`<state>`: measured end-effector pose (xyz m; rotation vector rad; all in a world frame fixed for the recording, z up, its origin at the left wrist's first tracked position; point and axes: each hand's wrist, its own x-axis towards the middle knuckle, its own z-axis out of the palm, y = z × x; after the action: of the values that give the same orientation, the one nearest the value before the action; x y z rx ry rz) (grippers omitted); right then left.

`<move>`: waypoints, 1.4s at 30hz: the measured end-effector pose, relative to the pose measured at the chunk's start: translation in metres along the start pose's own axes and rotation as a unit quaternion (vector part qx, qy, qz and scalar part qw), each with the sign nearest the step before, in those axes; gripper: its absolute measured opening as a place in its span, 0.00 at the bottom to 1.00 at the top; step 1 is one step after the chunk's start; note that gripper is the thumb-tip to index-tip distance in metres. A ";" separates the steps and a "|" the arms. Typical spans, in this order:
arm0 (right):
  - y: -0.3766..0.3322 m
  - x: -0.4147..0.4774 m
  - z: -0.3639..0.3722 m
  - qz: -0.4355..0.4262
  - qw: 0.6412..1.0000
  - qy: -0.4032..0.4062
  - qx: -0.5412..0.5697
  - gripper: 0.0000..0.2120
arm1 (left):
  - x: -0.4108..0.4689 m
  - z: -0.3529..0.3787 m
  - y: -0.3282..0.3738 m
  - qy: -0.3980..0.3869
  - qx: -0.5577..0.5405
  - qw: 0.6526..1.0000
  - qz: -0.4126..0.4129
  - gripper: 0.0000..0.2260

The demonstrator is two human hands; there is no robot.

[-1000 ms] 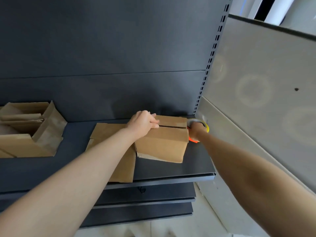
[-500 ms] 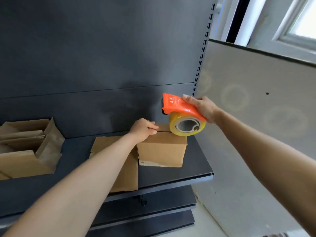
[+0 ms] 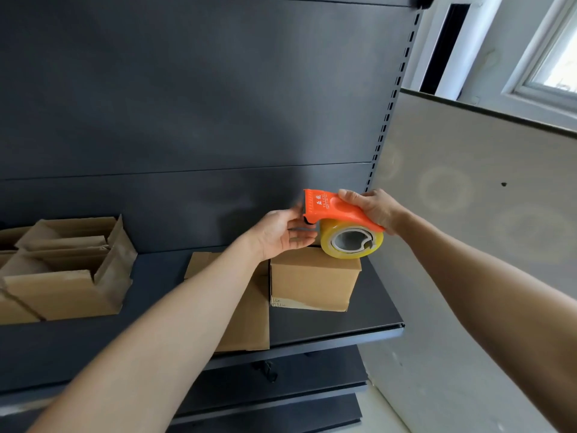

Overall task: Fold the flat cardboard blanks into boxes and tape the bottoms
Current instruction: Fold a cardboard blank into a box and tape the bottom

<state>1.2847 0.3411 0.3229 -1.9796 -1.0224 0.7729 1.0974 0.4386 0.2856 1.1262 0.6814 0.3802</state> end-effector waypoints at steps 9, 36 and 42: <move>-0.006 0.006 0.005 -0.016 0.998 -0.011 -0.057 0.24 | 0.011 -0.014 -0.009 0.074 0.060 0.995 0.035 0.08; -0.026 0.025 0.004 0.009 0.928 -0.019 -0.371 0.29 | 0.019 -0.041 -0.048 0.227 -0.232 0.945 0.026 0.13; -0.037 0.029 0.022 0.024 0.916 -0.017 -0.400 0.28 | 0.018 -0.055 -0.050 0.279 -0.157 0.947 0.010 0.12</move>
<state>1.2672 0.3878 0.3379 -2.6833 -1.4708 0.4326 1.0713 0.4679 0.2199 0.7162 1.0619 0.8132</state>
